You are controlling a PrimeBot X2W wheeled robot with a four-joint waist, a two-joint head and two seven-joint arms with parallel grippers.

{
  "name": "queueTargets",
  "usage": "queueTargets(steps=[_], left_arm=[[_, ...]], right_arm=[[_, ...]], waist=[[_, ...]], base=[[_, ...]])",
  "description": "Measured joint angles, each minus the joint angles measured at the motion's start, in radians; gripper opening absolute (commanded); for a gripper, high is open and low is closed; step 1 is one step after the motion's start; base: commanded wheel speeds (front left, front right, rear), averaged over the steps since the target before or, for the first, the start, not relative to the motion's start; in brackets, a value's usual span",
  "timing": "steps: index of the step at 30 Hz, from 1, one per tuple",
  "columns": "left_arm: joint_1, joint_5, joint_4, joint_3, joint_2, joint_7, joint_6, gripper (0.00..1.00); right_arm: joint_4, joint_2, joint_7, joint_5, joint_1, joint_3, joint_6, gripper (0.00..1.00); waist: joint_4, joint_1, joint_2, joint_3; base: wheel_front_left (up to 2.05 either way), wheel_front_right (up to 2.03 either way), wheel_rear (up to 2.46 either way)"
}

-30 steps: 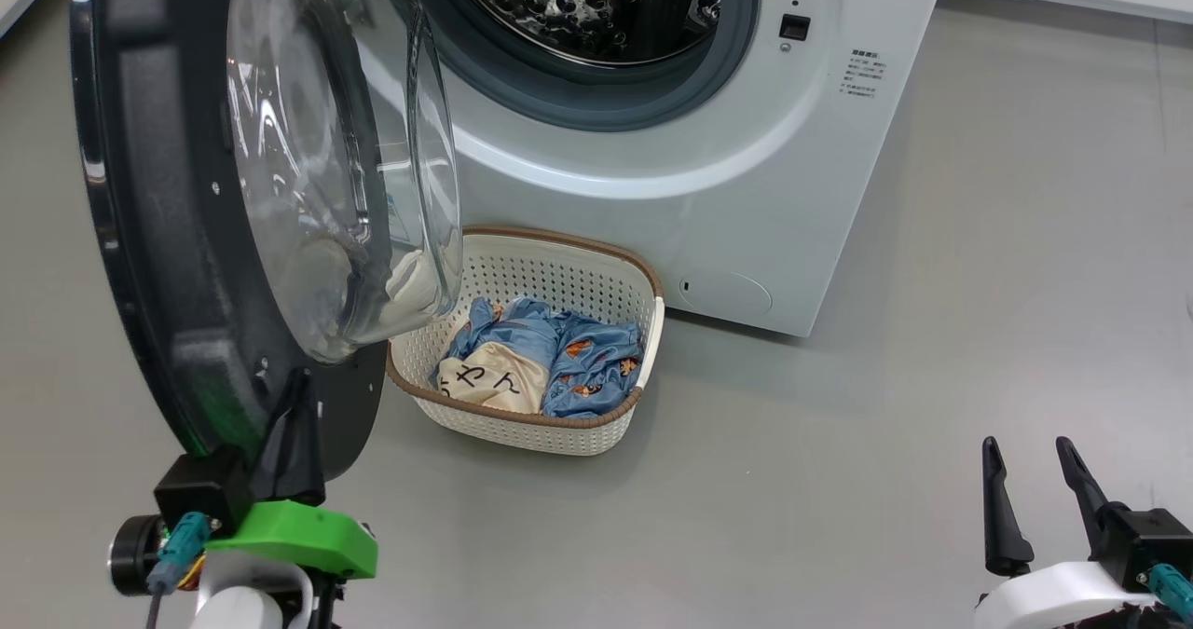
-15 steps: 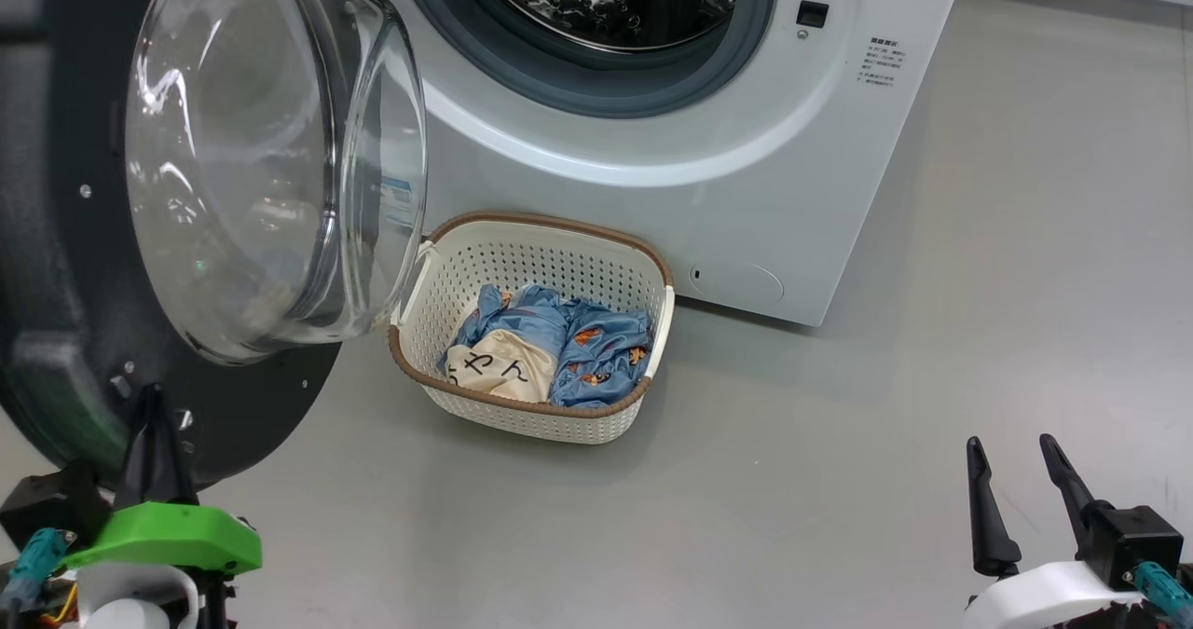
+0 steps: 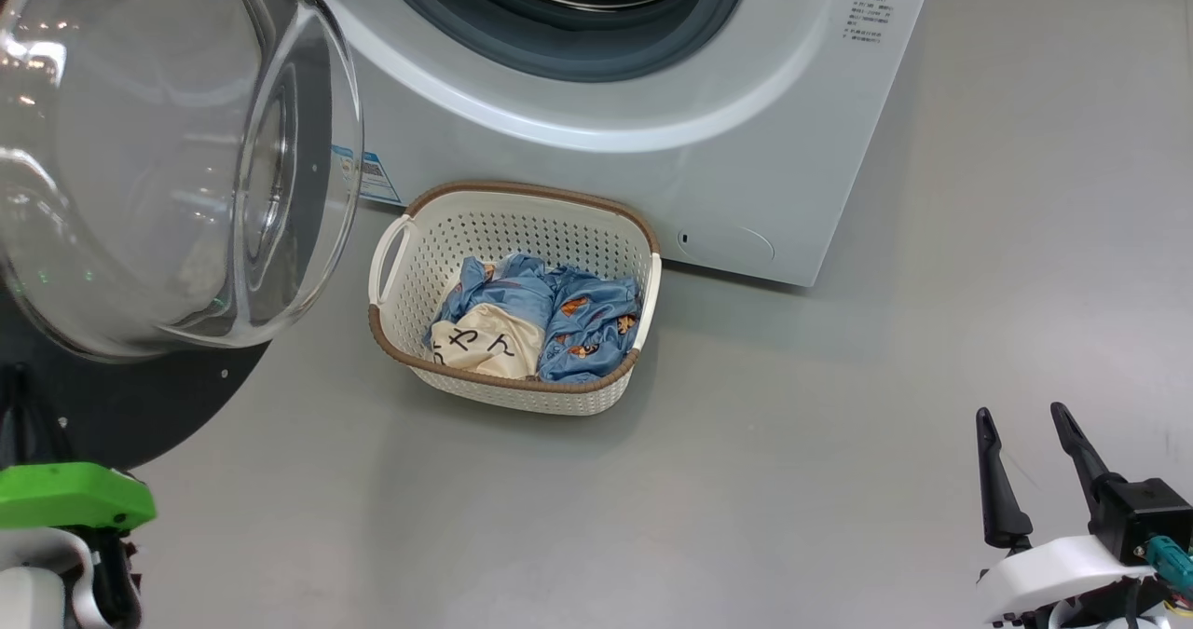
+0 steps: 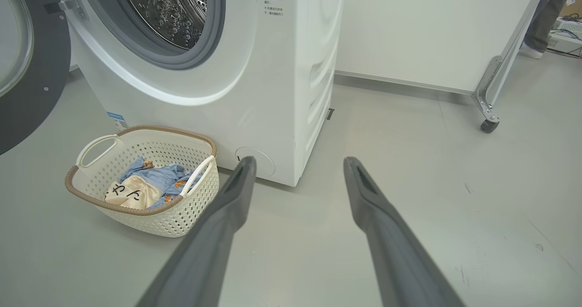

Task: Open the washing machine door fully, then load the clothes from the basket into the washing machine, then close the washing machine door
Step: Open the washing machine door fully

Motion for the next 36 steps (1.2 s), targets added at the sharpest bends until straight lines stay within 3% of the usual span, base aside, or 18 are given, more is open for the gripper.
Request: queueTargets(steps=[13,36], left_arm=[[-0.111,-0.041,0.095,0.09,0.058,0.0,0.017,0.0],[-0.248,-0.009,0.203,0.184,0.082,0.0,0.029,0.0]], right_arm=[[-0.014,-0.034,0.0,-0.012,-0.026,-0.019,0.0,1.0],[-0.019,-0.065,0.0,-0.012,-0.062,-0.03,0.009,1.0]], waist=[[-0.011,0.0,0.0,0.079],[-0.006,0.0001,0.0,0.163]], base=[[0.0,0.0,0.0],[0.0,0.0,0.0]])
